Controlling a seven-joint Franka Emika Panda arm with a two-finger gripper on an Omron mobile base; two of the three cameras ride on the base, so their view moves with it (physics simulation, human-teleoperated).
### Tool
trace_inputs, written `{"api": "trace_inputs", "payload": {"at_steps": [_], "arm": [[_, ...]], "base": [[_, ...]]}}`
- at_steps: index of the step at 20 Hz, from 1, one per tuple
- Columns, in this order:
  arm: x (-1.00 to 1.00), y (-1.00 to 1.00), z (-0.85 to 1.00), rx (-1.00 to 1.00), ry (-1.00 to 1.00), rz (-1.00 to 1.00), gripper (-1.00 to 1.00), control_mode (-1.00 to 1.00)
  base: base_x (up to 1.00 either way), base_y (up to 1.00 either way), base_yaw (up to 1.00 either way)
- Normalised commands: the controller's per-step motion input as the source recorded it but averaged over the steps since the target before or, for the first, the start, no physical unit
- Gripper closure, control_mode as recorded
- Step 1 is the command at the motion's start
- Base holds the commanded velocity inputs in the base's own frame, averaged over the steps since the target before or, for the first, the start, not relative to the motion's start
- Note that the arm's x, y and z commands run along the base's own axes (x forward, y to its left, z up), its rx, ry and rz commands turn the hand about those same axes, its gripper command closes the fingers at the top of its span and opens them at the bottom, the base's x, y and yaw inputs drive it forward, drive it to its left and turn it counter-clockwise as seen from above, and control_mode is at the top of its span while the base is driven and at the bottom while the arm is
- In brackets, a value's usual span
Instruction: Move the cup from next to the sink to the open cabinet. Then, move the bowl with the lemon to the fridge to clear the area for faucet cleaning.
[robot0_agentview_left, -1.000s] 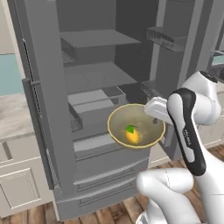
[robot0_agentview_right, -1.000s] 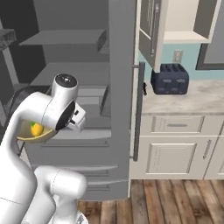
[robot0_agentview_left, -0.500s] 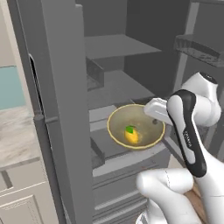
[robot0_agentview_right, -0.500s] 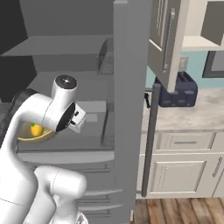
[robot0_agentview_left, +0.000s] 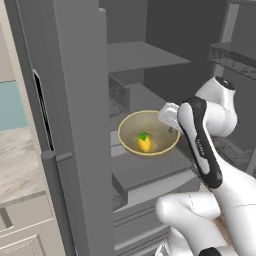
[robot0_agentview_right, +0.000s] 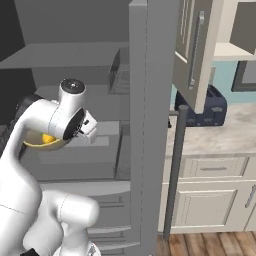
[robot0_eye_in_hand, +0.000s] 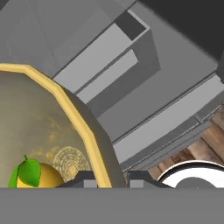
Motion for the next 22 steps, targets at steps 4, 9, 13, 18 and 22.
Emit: {"api": "trace_inputs", "payload": {"at_steps": [4, 9, 13, 18, 22], "arm": [[0.82, 0.36, 0.13, 0.00, -0.04, -0.47, 1.00, -1.00], [0.22, 0.36, 0.01, 0.13, -0.16, -0.51, 1.00, -1.00], [-0.06, 0.03, -0.01, 0.28, -0.19, -0.17, 1.00, -1.00], [-0.10, 0.00, -0.05, 0.26, -0.13, -0.08, 1.00, -1.00], [0.45, 0.00, 0.00, 0.00, 0.06, -0.08, 1.00, -1.00]], "base": [[0.00, 0.00, 0.00], [0.00, 0.00, 0.00], [0.00, 0.00, 0.00], [0.00, 0.00, 0.00], [0.00, 0.00, 0.00]]}}
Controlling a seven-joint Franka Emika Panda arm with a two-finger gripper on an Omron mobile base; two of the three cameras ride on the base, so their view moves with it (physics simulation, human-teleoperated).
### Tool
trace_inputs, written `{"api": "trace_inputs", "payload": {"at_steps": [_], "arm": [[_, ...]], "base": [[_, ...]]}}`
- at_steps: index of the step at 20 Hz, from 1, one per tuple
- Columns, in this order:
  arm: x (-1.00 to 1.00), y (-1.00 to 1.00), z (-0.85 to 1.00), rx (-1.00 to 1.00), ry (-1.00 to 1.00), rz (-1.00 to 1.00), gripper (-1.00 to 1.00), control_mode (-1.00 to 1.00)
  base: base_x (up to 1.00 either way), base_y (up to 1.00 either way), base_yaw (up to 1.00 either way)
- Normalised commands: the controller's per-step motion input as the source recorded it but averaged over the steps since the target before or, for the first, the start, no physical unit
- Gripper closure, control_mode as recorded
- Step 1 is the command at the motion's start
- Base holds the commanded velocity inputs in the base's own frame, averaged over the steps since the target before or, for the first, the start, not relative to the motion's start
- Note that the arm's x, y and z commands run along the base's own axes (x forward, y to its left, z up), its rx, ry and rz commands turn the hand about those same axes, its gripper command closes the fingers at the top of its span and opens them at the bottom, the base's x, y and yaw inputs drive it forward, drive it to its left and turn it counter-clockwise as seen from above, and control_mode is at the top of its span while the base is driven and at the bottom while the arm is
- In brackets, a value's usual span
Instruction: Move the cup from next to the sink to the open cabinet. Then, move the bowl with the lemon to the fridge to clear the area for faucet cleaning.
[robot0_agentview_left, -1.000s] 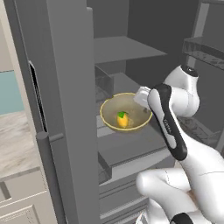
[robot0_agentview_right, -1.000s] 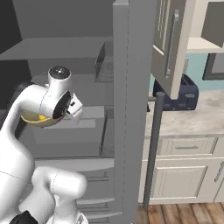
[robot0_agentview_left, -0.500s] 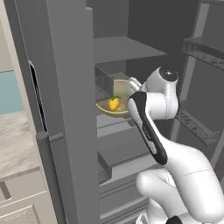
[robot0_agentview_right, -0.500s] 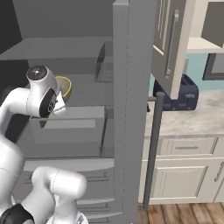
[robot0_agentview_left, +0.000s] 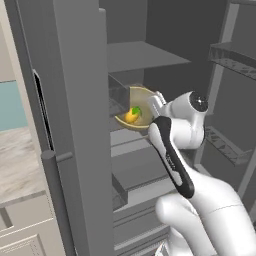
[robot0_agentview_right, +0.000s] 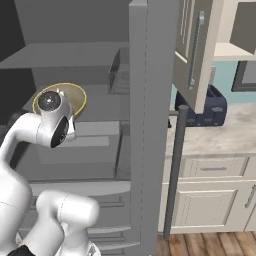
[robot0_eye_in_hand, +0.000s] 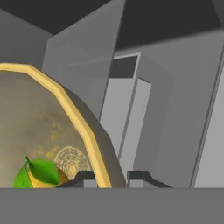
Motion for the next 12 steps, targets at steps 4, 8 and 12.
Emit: {"api": "trace_inputs", "payload": {"at_steps": [4, 8, 12], "arm": [[0.82, 0.18, 0.00, 0.00, 0.06, -0.12, 1.00, -1.00], [0.97, 0.29, 0.00, 0.01, 0.06, -0.14, 1.00, -1.00], [0.84, 0.27, 0.00, 0.01, 0.09, -0.12, 1.00, -1.00]], "base": [[0.00, 0.00, 0.00], [0.00, 0.00, 0.00], [0.00, 0.00, 0.00]]}}
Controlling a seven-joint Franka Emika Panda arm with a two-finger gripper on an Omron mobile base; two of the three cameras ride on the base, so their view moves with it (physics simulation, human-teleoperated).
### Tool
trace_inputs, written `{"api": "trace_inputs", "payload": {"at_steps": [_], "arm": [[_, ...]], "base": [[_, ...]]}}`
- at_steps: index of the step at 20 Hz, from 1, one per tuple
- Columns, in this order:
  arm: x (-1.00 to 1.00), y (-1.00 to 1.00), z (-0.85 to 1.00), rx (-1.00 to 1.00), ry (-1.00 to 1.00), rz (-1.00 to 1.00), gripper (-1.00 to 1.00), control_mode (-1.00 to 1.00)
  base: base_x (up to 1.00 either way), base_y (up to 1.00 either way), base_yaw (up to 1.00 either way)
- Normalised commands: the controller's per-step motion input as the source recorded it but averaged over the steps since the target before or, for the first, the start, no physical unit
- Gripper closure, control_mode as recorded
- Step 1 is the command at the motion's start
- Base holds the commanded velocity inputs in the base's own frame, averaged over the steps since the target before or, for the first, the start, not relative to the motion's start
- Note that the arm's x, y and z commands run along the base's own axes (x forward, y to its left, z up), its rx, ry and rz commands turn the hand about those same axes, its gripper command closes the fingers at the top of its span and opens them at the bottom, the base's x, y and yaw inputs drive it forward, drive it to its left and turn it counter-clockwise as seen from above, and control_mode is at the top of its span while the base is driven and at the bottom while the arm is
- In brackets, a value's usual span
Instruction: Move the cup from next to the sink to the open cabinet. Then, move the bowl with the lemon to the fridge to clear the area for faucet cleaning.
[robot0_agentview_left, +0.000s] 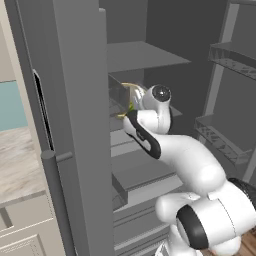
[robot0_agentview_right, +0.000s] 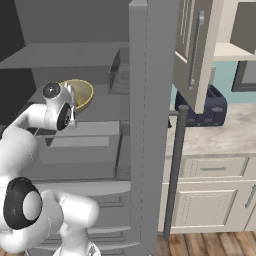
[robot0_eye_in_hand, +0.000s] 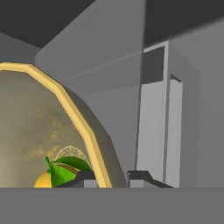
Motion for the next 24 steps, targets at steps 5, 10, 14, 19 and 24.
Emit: {"api": "trace_inputs", "payload": {"at_steps": [5, 10, 14, 19, 24], "arm": [[0.56, 0.09, -0.02, 0.00, 0.13, -0.08, 1.00, -1.00], [0.47, 0.01, -0.03, 0.00, 0.09, -0.03, 1.00, -1.00], [0.07, 0.03, -0.28, 0.00, 0.07, 0.00, 1.00, -1.00], [0.01, 0.02, -0.26, 0.00, 0.03, 0.00, 1.00, -1.00], [0.03, 0.00, -0.19, 0.00, 0.00, 0.00, 1.00, -1.00]], "base": [[0.00, 0.00, 0.00], [0.00, 0.00, 0.00], [0.00, 0.00, 0.00], [0.00, 0.00, 0.00], [0.00, 0.00, 0.00]]}}
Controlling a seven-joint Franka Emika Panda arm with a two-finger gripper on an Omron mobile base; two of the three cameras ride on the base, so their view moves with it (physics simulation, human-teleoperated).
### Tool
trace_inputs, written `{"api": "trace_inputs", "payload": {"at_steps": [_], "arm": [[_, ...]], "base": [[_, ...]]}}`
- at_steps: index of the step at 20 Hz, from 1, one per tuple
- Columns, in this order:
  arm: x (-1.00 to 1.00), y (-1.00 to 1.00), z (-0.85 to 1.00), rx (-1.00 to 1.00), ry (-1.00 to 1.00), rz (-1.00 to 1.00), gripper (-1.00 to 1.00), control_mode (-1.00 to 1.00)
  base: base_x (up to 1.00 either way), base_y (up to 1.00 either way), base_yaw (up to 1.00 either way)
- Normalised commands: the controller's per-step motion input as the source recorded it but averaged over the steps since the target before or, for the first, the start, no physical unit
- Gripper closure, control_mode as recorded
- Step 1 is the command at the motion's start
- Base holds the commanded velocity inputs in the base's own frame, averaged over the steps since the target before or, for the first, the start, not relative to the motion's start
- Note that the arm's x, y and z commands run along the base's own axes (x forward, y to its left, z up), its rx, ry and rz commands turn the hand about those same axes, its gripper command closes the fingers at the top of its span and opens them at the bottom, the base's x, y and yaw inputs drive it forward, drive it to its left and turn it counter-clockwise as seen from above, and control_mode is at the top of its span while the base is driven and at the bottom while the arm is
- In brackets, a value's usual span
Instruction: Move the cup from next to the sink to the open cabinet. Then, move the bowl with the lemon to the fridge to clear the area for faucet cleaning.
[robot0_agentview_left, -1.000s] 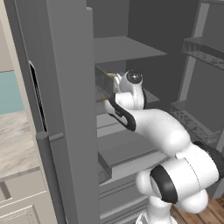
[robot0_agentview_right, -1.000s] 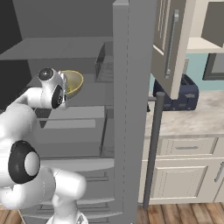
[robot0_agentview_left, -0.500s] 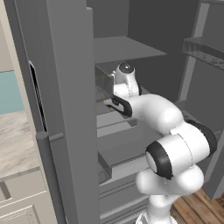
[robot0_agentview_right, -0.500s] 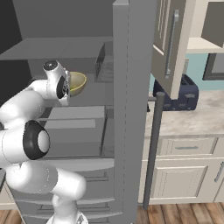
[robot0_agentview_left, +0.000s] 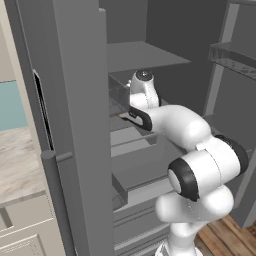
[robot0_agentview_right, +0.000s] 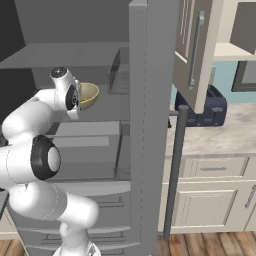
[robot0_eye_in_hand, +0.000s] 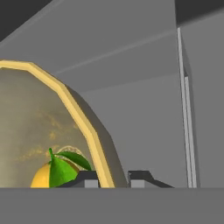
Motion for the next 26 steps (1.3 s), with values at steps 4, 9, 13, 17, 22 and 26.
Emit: {"api": "trace_inputs", "payload": {"at_steps": [4, 9, 13, 17, 22, 26], "arm": [[0.06, 0.00, -0.21, 0.00, -0.11, 0.00, -1.00, -1.00], [-0.04, 0.00, -0.02, 0.00, 0.00, 0.00, -1.00, -1.00], [-0.50, 0.00, 0.00, 0.00, -0.09, 0.00, -1.00, -1.00], [-0.25, 0.00, 0.00, 0.00, -0.13, -0.01, -1.00, -1.00], [-0.79, 0.00, 0.23, 0.00, -0.10, -0.06, -1.00, -1.00], [-1.00, 0.00, 0.94, 0.05, -0.08, -0.16, -1.00, -1.00]], "base": [[0.00, 0.00, 0.00], [0.00, 0.00, 0.00], [0.00, 0.00, 0.00], [0.00, 0.00, 0.00], [0.00, 0.00, 0.00], [0.00, 0.00, 0.00]]}}
